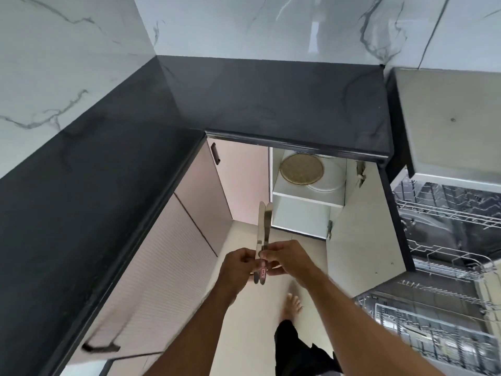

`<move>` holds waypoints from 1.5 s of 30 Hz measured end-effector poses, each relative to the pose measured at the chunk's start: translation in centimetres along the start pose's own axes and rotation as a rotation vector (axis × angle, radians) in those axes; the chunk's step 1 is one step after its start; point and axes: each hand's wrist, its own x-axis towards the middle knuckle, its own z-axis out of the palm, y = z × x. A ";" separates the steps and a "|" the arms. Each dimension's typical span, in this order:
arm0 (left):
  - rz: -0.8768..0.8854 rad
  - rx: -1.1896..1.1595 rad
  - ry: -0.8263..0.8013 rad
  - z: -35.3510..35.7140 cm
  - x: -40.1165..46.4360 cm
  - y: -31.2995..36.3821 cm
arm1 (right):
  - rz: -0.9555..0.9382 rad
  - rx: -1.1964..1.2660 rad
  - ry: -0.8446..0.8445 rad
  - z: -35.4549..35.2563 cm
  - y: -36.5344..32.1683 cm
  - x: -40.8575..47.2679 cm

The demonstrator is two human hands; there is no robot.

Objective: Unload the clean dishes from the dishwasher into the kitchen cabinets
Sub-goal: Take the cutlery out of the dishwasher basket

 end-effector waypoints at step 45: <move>-0.038 0.283 -0.068 13.0 66.0 -29.1 | 0.122 0.334 0.395 -17.1 29.6 60.3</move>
